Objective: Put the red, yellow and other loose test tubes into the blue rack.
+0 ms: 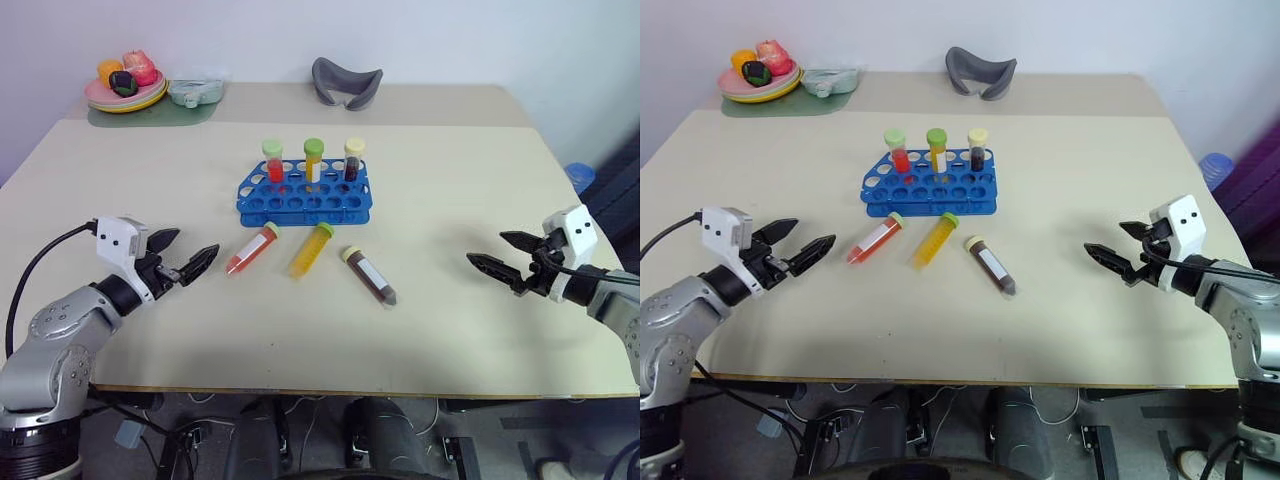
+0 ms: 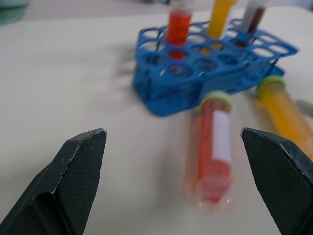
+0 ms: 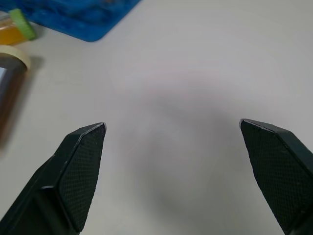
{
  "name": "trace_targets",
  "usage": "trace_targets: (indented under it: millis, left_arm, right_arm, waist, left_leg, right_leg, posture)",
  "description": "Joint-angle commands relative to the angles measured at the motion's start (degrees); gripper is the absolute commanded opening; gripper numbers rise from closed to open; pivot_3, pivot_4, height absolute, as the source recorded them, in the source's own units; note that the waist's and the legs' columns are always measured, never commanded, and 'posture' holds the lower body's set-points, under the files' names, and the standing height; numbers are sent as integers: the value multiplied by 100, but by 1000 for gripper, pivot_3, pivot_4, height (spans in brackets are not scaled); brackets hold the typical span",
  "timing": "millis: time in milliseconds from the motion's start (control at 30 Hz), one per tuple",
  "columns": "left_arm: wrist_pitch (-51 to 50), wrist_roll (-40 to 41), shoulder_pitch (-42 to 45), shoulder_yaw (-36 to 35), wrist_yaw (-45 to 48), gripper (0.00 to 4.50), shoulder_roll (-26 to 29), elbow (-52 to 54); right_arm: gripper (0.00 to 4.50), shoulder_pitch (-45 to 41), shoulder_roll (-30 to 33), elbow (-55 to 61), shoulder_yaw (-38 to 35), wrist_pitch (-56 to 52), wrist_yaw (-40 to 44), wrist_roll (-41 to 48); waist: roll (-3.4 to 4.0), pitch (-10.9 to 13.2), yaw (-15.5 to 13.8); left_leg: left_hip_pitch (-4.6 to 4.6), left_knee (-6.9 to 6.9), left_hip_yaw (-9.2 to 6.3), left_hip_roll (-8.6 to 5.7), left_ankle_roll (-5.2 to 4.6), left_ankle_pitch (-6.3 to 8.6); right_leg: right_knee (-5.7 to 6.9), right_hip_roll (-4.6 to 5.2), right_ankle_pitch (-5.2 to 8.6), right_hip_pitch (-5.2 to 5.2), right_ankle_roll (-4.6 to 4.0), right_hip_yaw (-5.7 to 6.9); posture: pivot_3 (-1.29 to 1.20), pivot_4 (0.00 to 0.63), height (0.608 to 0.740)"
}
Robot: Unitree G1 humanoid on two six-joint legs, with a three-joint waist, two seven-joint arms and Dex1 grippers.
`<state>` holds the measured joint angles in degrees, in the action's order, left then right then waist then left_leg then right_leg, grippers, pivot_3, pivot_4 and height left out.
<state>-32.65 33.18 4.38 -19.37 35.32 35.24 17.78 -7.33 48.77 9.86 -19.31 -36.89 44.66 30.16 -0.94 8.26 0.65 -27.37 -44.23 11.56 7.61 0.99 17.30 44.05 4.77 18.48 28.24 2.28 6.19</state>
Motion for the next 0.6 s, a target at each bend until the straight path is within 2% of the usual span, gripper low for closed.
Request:
trace_targets:
  millis: [33, 200, 267, 333, 400, 433, 600]
  left_arm:
    - [156, 25, 137, 84, 185, 4500, 12, -74]
    - [198, 144, 227, 362, 776, 4500, 125, 28]
    - [284, 93, 150, 538, 1098, 4500, 247, 134]
    - [404, 51, 76, 667, 1343, 4500, 337, 215]
    - [488, 23, 6, 802, 1526, 4500, 410, 305]
    - [619, -60, -43, 885, 1588, 4500, 414, 350]
    - [1041, -243, -299, 1058, 1755, 4500, 369, 518]
  right_arm:
    - [4466, -87, 174, 743, -155, -362, -114, 224]
    - [4466, -669, 14, 2003, 184, -1693, -886, 863]
    - [4466, -1172, -227, 2342, 437, -2635, -1415, 1256]
    - [4466, -1799, -742, 2404, 660, -3701, -2017, 1526]
    - [4466, -2456, -1605, 2266, 793, -4894, -2667, 1413]
    - [4466, -2661, -1846, 2205, 1034, -5284, -2919, 1322]
    - [4466, -3001, -2463, 1953, 1424, -5561, -3913, 1446]
  waist:
    - [0, 0, 1]
    - [0, 0, 18]
    - [0, 0, 25]
    - [-1, 0, 45]
    - [-1, -1, 38]
    - [-1, -1, 32]
    - [0, -2, -7]
  left_leg:
    - [0, 0, 0, 0, 0, 0]
    - [0, 0, -2, 0, 1, -1]
    - [0, 1, -3, 0, 1, 0]
    - [0, 1, -7, 1, 1, -1]
    - [-1, 2, -12, 1, 2, -1]
    - [-1, 2, -13, 1, 3, -1]
    - [-15, 2, -11, -7, 0, 0]
  right_leg:
    - [0, 0, 0, -1, 0, 0]
    - [0, -1, 0, 1, 0, 0]
    - [0, -1, 1, 1, -2, 0]
    - [0, -2, 2, 1, -4, 0]
    - [1, -3, 3, 1, -6, 0]
    - [1, -3, 3, 2, -7, 0]
    - [0, 7, 3, 8, -7, 8]
  posture:
    - [0, 150, 669]
    - [0, 150, 669]
    - [0, 150, 669]
    - [0, 150, 669]
    - [0, 150, 669]
    - [0, 150, 669]
    - [0, 150, 669]
